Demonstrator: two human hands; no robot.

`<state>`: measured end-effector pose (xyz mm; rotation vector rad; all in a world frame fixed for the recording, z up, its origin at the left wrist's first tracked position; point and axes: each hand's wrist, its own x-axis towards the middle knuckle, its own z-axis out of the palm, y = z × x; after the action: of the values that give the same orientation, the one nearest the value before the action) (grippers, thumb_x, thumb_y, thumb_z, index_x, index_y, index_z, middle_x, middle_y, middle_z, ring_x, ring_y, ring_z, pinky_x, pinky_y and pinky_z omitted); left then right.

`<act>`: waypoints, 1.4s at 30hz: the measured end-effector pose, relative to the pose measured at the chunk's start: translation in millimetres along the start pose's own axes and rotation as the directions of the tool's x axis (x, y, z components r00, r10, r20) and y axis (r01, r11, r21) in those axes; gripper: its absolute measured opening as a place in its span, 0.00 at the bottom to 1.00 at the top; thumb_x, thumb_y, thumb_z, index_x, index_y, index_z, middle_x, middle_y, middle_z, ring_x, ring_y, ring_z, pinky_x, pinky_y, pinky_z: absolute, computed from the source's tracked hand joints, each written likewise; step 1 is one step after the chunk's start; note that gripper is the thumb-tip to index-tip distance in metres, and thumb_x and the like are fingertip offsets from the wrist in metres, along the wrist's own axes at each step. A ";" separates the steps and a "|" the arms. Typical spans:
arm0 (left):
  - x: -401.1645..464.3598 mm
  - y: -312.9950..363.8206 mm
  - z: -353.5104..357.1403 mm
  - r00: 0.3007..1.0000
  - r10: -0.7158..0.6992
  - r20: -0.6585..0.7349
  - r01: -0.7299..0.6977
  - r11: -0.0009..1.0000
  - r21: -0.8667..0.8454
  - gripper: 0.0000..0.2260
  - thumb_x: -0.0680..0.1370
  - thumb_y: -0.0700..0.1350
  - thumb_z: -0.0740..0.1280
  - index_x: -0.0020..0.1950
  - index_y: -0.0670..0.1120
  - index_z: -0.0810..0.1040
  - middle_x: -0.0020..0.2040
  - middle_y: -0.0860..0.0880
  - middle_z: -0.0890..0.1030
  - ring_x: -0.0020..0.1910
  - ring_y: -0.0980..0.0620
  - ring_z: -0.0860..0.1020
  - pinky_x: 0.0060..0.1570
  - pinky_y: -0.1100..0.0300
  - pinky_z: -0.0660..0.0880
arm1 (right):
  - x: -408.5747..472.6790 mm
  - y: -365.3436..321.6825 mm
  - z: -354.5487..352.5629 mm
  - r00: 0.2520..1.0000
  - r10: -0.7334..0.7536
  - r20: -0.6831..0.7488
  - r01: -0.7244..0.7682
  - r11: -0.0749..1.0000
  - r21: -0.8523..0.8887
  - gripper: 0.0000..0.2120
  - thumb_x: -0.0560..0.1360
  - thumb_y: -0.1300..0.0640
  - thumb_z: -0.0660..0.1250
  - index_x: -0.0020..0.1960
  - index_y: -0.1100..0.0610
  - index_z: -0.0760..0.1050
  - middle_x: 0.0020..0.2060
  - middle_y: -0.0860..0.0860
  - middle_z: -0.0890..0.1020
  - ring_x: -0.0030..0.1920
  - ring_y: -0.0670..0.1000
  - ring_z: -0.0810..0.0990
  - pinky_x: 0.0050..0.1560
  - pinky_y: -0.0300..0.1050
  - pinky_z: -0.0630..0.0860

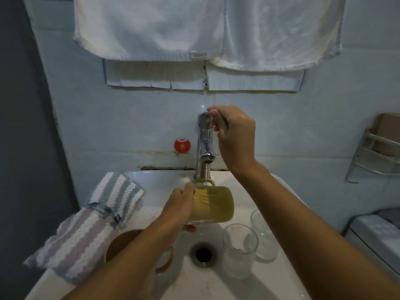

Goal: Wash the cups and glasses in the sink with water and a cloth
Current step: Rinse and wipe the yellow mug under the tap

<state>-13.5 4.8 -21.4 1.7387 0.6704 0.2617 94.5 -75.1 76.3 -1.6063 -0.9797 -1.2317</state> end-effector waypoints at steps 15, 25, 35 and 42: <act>-4.8 1.4 -4.1 1.000 0.024 -0.014 -0.025 0.999 -0.033 0.17 0.83 0.55 0.52 0.64 0.45 0.70 0.52 0.45 0.74 0.48 0.47 0.76 0.39 0.51 0.82 | -21.6 8.1 -21.2 0.891 0.416 0.182 -0.429 0.902 0.043 0.12 0.84 0.53 0.56 0.54 0.56 0.77 0.38 0.48 0.78 0.38 0.43 0.77 0.39 0.37 0.75; -3.1 8.9 6.1 0.995 0.003 -0.099 -0.015 0.994 -0.112 0.15 0.83 0.53 0.51 0.61 0.46 0.69 0.52 0.43 0.75 0.49 0.45 0.76 0.41 0.52 0.79 | -86.3 -6.4 -46.3 0.086 0.612 0.786 -0.887 0.406 -0.220 0.21 0.81 0.38 0.54 0.62 0.54 0.69 0.52 0.50 0.76 0.50 0.50 0.78 0.46 0.47 0.82; -2.5 9.3 7.9 0.997 -0.044 0.071 0.060 0.967 -0.249 0.20 0.77 0.57 0.68 0.64 0.50 0.69 0.57 0.46 0.75 0.53 0.45 0.77 0.44 0.49 0.83 | -96.1 -5.4 -39.5 0.176 0.668 0.723 -0.906 0.397 -0.146 0.18 0.80 0.39 0.57 0.62 0.50 0.67 0.52 0.48 0.74 0.48 0.49 0.76 0.39 0.41 0.79; 1.6 7.6 5.0 0.997 -0.050 -0.066 0.028 0.954 -0.299 0.14 0.82 0.53 0.55 0.65 0.50 0.70 0.59 0.42 0.76 0.52 0.42 0.78 0.42 0.45 0.82 | -93.6 -8.2 -34.9 0.141 0.712 0.688 -0.968 0.246 -0.056 0.14 0.84 0.45 0.50 0.51 0.50 0.71 0.50 0.52 0.77 0.49 0.52 0.78 0.36 0.43 0.80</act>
<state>-7.5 0.5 -15.8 1.4308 0.6802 0.3809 57.5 -112.9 -8.9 -1.7502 -0.3425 0.3943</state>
